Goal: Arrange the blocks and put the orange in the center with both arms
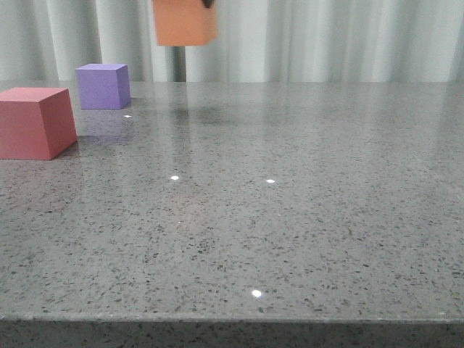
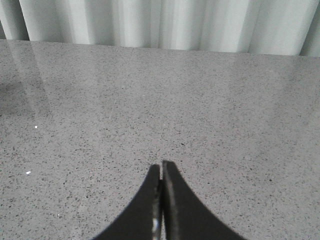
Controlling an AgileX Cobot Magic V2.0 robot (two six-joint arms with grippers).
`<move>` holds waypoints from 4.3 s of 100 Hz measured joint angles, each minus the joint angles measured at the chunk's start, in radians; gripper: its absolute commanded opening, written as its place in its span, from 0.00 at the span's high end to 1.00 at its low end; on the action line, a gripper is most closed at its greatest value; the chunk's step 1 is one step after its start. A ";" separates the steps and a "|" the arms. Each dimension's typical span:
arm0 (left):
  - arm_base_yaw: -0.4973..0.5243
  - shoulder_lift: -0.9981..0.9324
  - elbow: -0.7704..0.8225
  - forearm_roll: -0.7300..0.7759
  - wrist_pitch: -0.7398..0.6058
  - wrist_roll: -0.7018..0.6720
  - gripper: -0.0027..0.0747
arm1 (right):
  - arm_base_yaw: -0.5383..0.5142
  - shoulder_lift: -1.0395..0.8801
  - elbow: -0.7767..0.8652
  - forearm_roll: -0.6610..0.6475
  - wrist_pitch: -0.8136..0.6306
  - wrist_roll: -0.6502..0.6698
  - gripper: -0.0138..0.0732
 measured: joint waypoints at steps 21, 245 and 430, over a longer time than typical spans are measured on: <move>0.120 -0.031 0.000 -0.016 0.068 0.043 0.56 | 0.000 0.000 0.000 0.000 0.000 0.000 0.92; 0.278 -0.196 0.647 -0.088 -0.414 0.124 0.09 | 0.000 0.000 0.000 0.000 0.000 0.002 0.92; 0.379 -1.690 1.665 -0.130 -0.617 0.124 0.99 | 0.000 0.000 0.000 0.000 0.000 0.002 0.92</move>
